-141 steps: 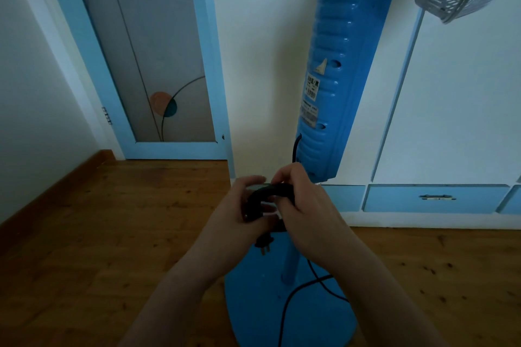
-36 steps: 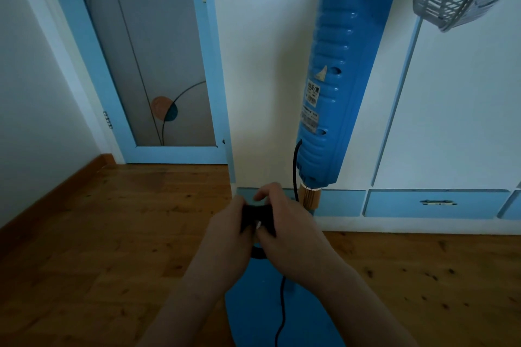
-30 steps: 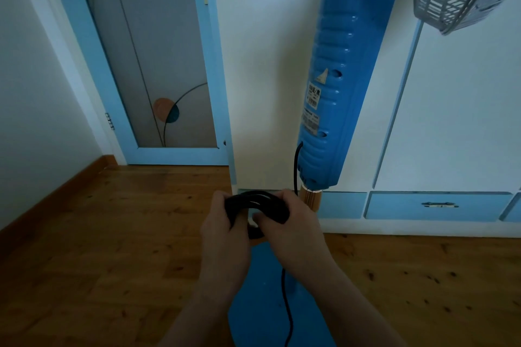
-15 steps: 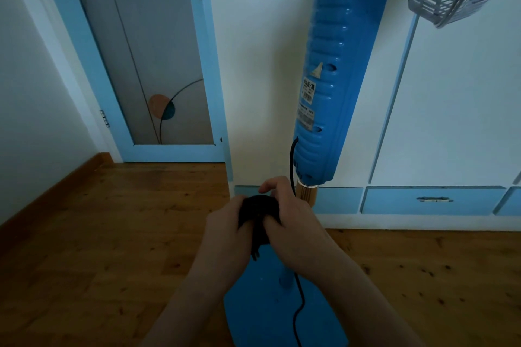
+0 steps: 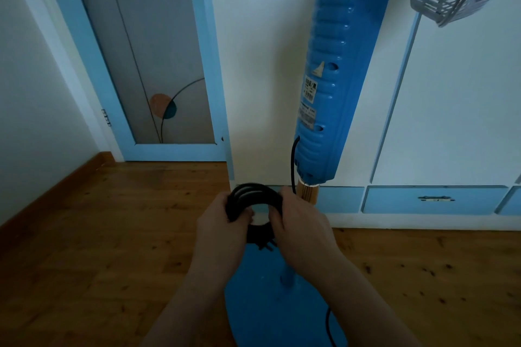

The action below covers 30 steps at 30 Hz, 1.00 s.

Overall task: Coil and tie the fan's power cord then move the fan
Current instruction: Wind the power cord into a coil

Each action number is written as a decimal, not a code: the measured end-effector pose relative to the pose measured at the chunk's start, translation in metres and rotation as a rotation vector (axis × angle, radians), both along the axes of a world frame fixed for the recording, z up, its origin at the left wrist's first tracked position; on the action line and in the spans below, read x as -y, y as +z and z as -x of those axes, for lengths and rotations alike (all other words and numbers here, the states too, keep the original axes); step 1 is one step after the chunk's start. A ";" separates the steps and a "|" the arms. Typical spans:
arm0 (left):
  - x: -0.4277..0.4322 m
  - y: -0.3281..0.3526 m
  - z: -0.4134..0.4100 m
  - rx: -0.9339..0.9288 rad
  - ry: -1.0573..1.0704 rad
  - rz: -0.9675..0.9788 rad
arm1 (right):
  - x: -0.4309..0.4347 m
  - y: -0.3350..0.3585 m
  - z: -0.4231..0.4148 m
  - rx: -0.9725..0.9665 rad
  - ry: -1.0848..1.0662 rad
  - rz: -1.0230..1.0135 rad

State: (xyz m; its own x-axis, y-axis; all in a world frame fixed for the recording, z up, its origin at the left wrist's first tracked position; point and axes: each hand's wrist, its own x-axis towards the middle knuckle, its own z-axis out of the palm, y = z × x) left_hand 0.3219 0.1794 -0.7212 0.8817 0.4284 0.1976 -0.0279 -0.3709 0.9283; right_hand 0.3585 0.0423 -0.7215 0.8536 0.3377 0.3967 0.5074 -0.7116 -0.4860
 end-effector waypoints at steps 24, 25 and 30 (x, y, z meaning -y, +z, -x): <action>-0.013 -0.002 0.007 -0.025 0.057 -0.756 | -0.003 -0.001 0.000 0.033 0.124 0.302; -0.012 0.000 0.007 -0.027 0.052 -0.800 | -0.003 -0.003 0.000 0.043 0.135 0.304; -0.015 0.000 0.005 -0.058 0.125 -0.703 | -0.004 -0.003 0.002 -0.015 0.212 0.117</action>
State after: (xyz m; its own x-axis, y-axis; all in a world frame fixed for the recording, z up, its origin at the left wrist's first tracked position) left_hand 0.3167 0.1945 -0.7208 0.8518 0.3157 0.4181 0.0964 -0.8789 0.4672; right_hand 0.3565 0.0463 -0.7245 0.7641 0.5528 0.3327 0.6449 -0.6416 -0.4152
